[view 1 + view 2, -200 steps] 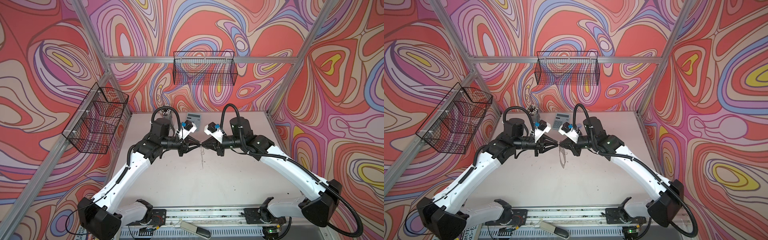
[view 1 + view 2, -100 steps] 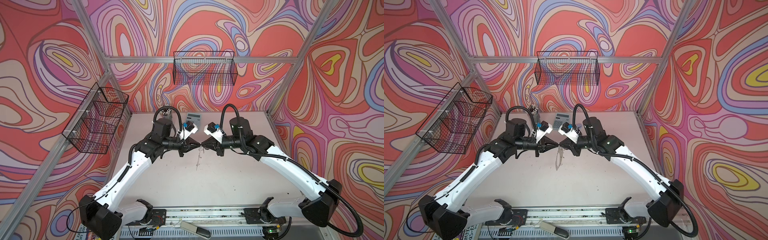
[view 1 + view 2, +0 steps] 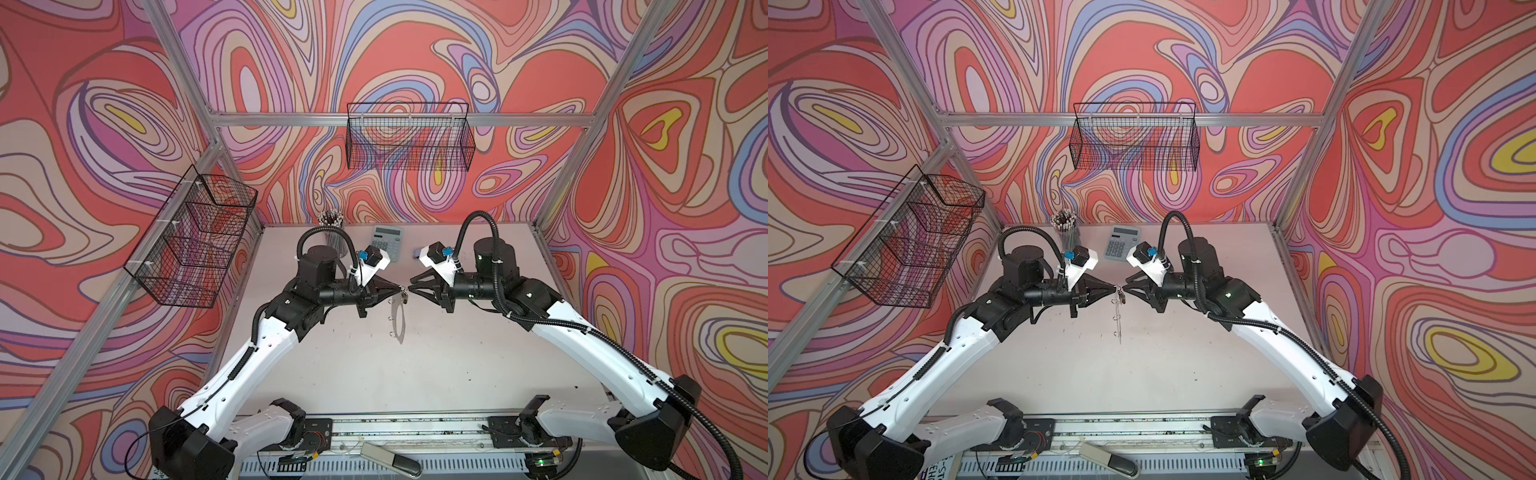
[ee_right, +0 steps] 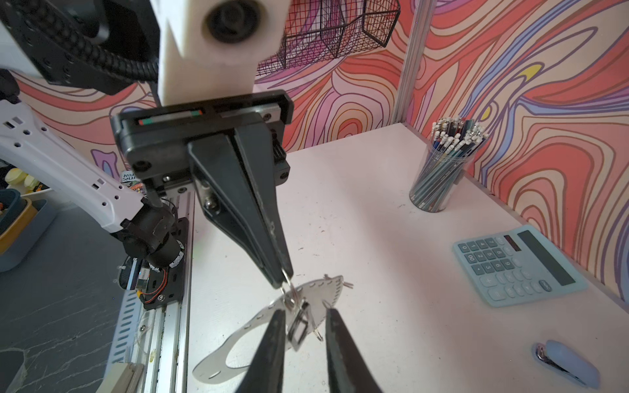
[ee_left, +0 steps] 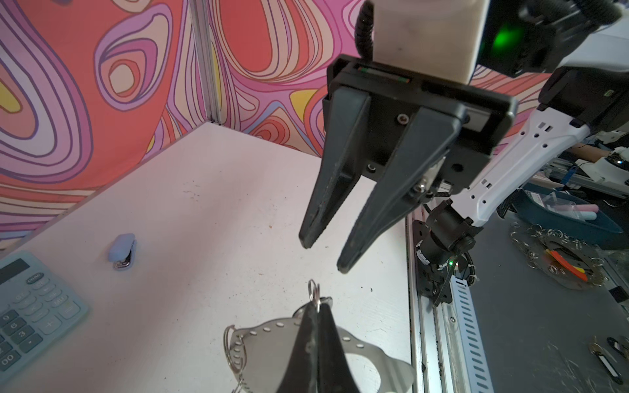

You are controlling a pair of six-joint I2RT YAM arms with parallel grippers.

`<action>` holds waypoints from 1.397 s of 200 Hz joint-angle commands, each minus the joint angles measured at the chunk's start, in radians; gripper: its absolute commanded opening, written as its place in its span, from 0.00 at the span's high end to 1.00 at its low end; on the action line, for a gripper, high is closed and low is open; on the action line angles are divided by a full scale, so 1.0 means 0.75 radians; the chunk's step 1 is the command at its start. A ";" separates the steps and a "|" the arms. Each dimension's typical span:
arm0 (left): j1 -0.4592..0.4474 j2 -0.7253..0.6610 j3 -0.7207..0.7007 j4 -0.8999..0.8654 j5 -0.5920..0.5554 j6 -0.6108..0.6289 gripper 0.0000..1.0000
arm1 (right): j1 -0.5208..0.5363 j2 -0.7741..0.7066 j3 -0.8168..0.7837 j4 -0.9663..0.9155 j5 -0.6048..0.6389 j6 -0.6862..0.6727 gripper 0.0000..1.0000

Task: Attach keys to a key ring
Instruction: Insert the key into the keyring.

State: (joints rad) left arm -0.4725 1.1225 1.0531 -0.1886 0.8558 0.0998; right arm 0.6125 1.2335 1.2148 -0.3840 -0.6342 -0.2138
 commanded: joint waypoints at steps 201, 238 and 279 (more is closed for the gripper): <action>-0.005 -0.081 -0.068 0.298 0.052 -0.102 1.00 | -0.034 0.052 -0.010 0.117 -0.192 0.074 0.80; -0.005 -0.081 -0.097 0.427 0.061 -0.198 1.00 | -0.035 0.084 -0.007 0.106 -0.219 0.087 0.83; -0.004 -0.073 -0.213 0.794 0.028 -0.416 1.00 | -0.035 0.071 -0.025 0.135 -0.224 0.104 0.96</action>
State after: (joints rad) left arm -0.4725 1.0821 0.9348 0.1627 0.8738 -0.0841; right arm 0.5896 1.2888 1.2037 -0.2916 -0.7815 -0.1295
